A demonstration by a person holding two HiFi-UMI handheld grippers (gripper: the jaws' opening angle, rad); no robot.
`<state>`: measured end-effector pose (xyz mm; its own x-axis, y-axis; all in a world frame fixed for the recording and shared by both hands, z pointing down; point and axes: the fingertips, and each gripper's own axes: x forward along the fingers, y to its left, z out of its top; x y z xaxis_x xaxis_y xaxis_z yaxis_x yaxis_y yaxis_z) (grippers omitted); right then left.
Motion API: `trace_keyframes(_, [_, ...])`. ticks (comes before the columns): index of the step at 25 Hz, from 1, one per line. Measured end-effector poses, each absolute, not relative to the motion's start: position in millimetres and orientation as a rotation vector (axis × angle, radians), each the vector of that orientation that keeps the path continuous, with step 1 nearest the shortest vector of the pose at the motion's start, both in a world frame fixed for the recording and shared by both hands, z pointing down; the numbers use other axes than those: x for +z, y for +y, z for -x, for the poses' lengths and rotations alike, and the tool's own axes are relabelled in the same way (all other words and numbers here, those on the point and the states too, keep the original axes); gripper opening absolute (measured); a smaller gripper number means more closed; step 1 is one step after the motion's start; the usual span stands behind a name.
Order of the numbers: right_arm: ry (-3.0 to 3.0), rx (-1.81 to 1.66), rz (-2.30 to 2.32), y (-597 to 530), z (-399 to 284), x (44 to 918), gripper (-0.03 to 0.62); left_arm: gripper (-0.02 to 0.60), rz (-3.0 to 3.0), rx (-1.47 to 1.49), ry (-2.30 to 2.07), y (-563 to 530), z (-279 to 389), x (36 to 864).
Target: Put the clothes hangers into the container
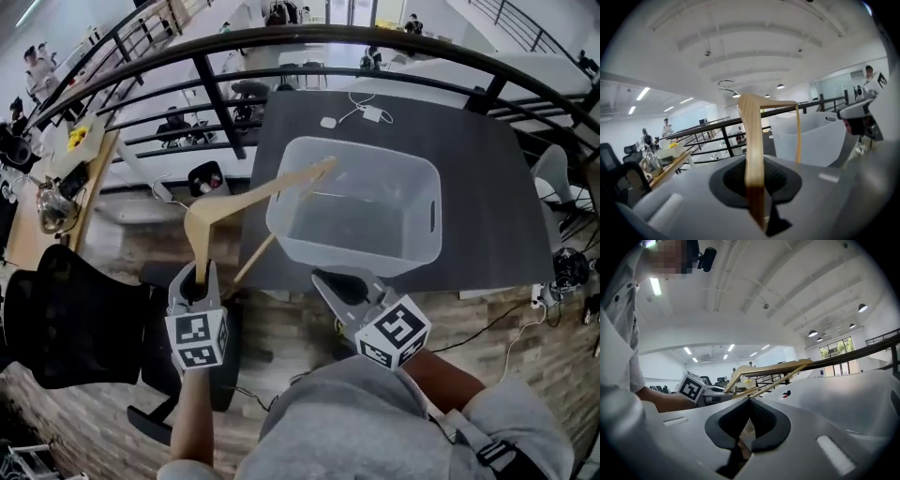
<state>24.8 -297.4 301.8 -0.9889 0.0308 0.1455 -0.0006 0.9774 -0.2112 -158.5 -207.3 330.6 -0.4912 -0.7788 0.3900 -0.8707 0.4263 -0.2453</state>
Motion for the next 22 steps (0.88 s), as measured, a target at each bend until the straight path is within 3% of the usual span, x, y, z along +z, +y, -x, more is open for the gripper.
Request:
trace_keyframes(8, [-2.979, 0.407, -0.006, -347, -47, 313, -0.001, 0.057, -1.727, 0.952, -2.156, -336, 124, 320])
trace_keyframes(16, [-2.977, 0.55, 0.05, -372, -57, 324, -0.002, 0.058, -1.76, 1.652, -1.806, -429, 91, 342])
trace_keyframes(22, [-2.978, 0.599, 0.114, -380, -76, 325, -0.002, 0.058, -1.704, 1.756, -1.562, -474, 60, 392])
